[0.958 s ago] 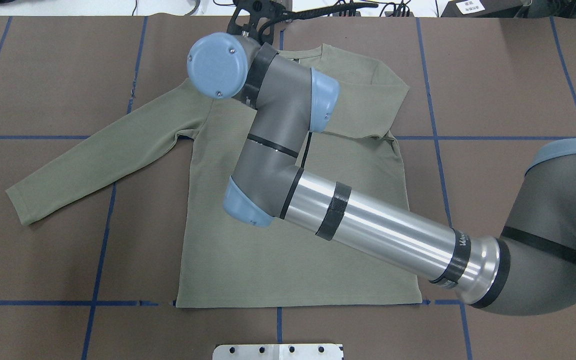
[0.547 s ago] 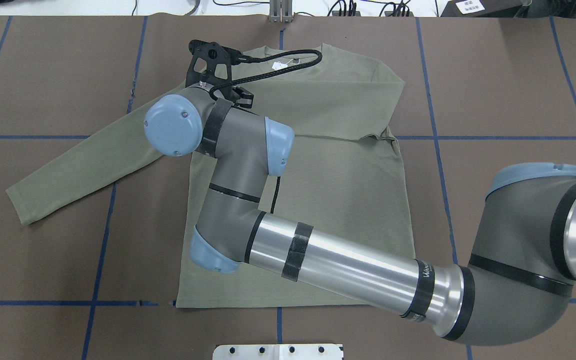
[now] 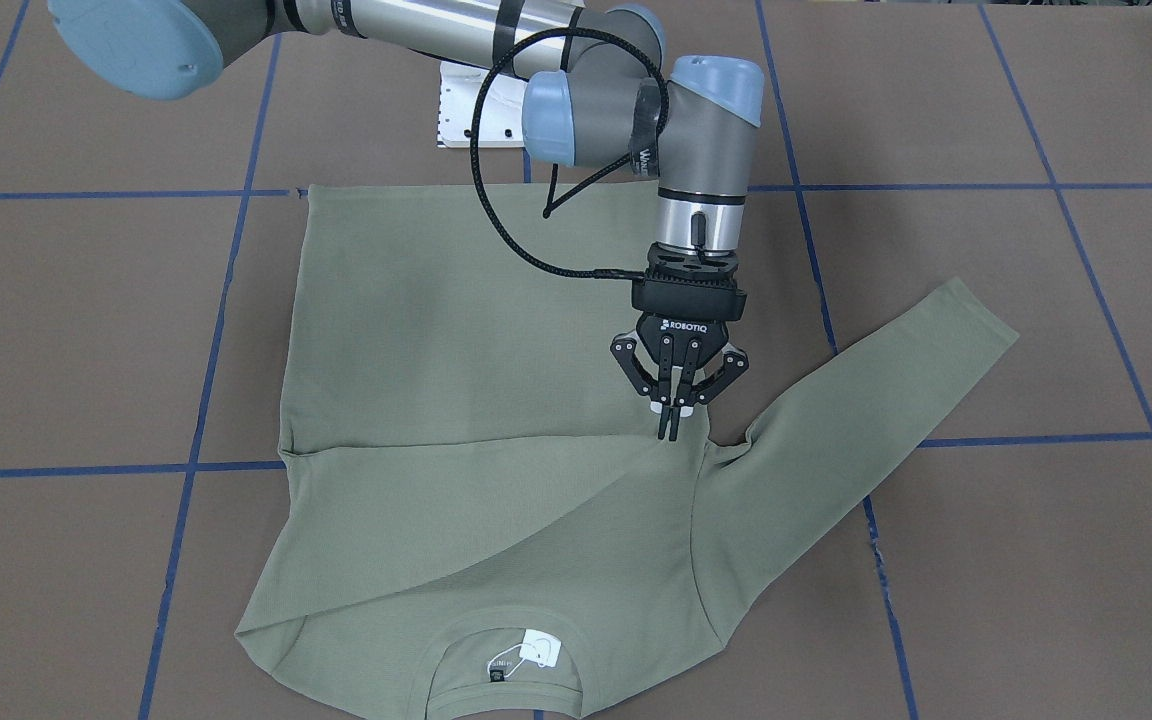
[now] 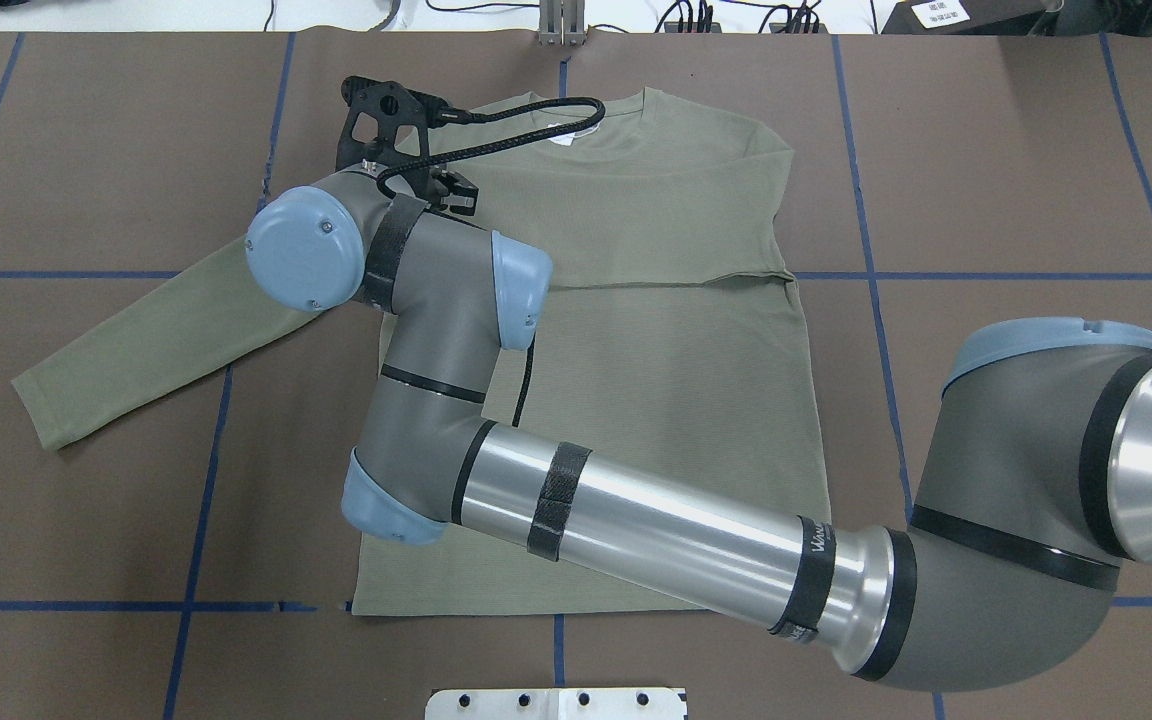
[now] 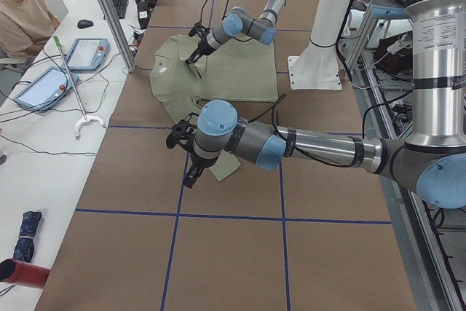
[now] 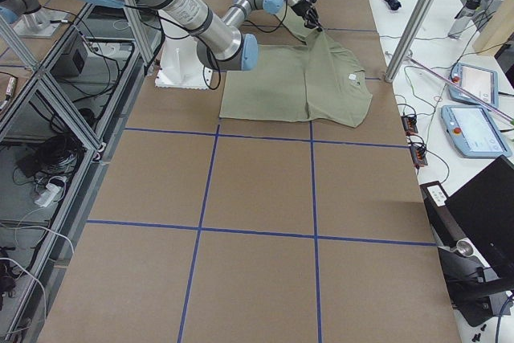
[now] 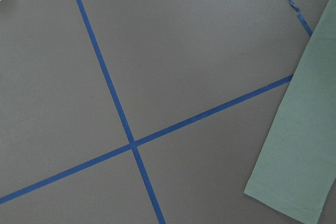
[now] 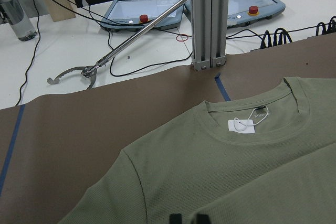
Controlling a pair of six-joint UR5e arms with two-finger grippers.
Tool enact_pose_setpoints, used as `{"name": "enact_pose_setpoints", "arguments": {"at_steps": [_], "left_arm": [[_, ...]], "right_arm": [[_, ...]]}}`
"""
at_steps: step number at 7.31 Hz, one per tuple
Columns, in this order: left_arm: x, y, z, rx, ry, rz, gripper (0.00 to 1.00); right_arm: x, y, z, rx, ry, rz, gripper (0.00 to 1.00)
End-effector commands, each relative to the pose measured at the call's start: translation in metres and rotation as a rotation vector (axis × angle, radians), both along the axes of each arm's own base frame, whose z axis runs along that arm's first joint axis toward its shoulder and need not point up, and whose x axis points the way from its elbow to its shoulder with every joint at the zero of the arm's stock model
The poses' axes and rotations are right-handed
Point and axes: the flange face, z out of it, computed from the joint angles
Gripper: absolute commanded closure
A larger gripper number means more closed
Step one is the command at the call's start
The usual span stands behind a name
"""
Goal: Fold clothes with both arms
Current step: 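Carry the held sleeve across the shirt body toward the collar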
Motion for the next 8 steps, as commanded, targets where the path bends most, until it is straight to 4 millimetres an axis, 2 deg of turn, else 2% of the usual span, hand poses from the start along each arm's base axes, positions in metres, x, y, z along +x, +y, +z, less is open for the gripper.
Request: {"name": "enact_pose_setpoints", "arguments": {"at_steps": [1,2,3,4,5,6,7,8], "left_arm": [[0.000,0.000,-0.001,0.001,-0.001,-0.001,0.00],[-0.001,-0.001,-0.006,0.017,-0.002,-0.005,0.00],[-0.002,-0.009,-0.026,0.092,-0.004,-0.013,0.00],[-0.001,-0.019,-0.043,0.225,-0.004,-0.014,0.00],[-0.001,-0.036,-0.049,0.201,0.036,-0.066,0.00],[-0.001,-0.035,-0.053,0.226,0.053,-0.092,0.00],[0.006,-0.033,-0.047,0.330,0.052,-0.076,0.00],[0.039,-0.028,-0.034,0.354,0.083,-0.014,0.00]], "right_arm": [[-0.004,-0.006,0.000,-0.003,-0.007,0.004,0.15],[0.002,-0.016,-0.010,-0.024,-0.026,-0.003,0.13],[0.015,-0.033,-0.010,-0.065,-0.046,-0.028,0.04],[0.029,-0.050,-0.006,-0.117,-0.070,-0.067,0.00],[0.041,-0.063,-0.006,-0.152,-0.082,-0.097,0.00],[0.075,-0.095,0.000,-0.222,-0.101,-0.174,0.00],[0.118,-0.118,0.004,-0.257,-0.053,-0.303,0.00],[0.156,-0.126,0.009,-0.240,-0.021,-0.386,0.00]]}}
